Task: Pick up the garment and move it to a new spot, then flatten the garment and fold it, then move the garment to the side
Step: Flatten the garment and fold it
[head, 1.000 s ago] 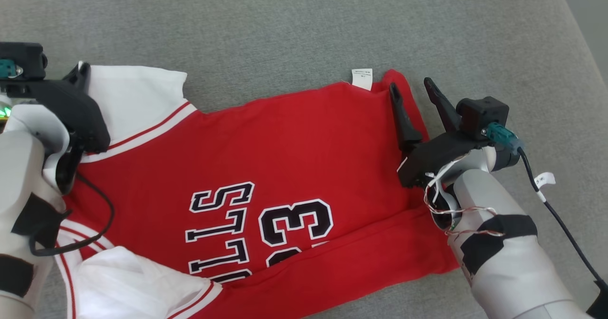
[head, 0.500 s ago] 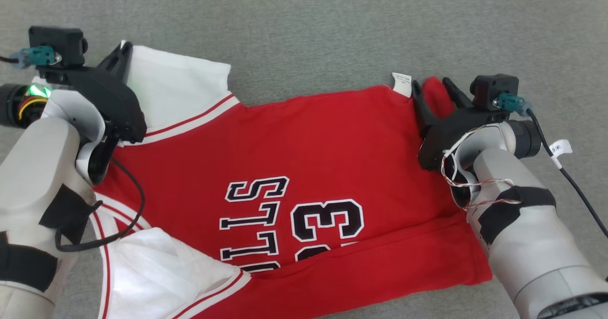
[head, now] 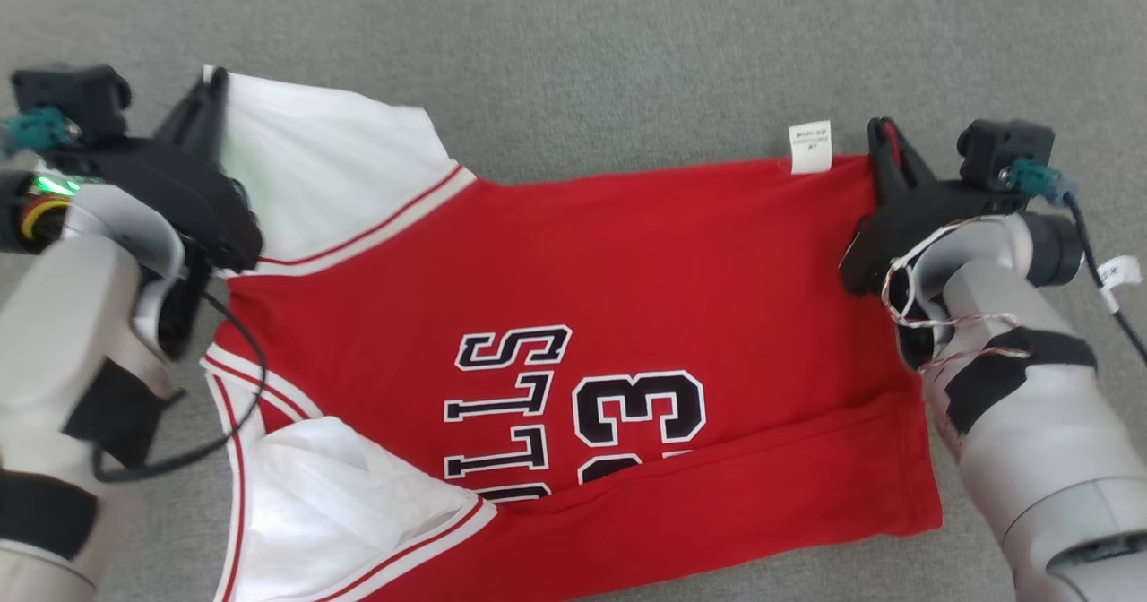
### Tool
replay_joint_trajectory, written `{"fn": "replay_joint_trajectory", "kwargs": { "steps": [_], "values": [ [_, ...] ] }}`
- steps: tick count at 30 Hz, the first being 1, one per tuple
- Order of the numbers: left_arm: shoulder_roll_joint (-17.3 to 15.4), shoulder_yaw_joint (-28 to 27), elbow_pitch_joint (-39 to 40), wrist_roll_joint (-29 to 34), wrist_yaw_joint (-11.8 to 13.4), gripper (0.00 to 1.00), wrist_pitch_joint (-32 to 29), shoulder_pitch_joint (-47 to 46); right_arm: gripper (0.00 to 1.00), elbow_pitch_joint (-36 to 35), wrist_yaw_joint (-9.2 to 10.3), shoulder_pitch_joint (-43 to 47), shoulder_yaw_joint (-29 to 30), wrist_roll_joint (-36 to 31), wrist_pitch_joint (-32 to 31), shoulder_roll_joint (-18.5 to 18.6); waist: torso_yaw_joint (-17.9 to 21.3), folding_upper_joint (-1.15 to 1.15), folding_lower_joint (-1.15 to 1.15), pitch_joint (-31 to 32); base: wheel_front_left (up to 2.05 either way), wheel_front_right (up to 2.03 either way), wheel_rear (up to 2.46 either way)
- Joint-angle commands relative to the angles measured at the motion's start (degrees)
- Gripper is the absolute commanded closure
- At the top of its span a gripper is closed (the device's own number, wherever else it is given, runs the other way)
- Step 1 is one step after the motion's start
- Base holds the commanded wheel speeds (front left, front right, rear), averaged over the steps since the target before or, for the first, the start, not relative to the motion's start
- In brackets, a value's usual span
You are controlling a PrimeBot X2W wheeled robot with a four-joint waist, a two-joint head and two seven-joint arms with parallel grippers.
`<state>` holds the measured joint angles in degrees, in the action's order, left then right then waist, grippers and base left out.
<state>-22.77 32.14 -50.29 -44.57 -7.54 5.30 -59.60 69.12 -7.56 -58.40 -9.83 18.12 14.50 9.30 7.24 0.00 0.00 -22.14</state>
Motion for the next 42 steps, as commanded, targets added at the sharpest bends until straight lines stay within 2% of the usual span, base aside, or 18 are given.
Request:
{"fn": "replay_joint_trajectory", "kwargs": {
  "steps": [1,7,15,25,30,42],
  "values": [
    [0.4,0.5,0.7,-0.4,0.1,1.00,1.0,1.6,1.00,-0.2,0.10,1.7,0.2,0.8,0.4,-0.4,-1.0,0.00,0.00,1.5,0.00,0.00,0.00],
    [1.1,2.3,5.1,-3.4,0.1,1.00,4.8,6.6,1.00,-2.9,0.10,6.5,-0.5,3.4,0.7,0.1,-2.6,0.00,0.00,4.8,0.00,0.00,0.00],
    [0.0,2.0,14.4,-6.1,0.3,1.00,8.8,17.3,1.00,-14.9,0.10,18.7,-0.4,8.8,0.7,3.9,-5.4,0.00,0.00,9.9,0.00,0.00,0.00],
    [0.0,-0.5,26.9,-5.5,4.5,1.00,9.9,34.7,1.00,-28.3,0.10,34.5,0.6,12.9,0.7,5.9,-7.4,0.00,0.00,12.4,0.00,0.00,0.00],
    [1.4,-2.8,30.1,-4.6,5.8,1.00,9.9,41.4,1.00,-30.9,0.10,39.0,1.6,13.7,0.7,6.3,-7.6,0.00,0.00,13.2,0.00,0.00,0.00],
    [6.2,-5.6,31.1,-2.0,5.8,1.00,9.9,50.3,1.00,-34.5,0.10,46.3,4.9,14.9,0.7,6.1,-8.2,0.00,0.00,15.3,0.00,0.00,0.00]
  ]
}}
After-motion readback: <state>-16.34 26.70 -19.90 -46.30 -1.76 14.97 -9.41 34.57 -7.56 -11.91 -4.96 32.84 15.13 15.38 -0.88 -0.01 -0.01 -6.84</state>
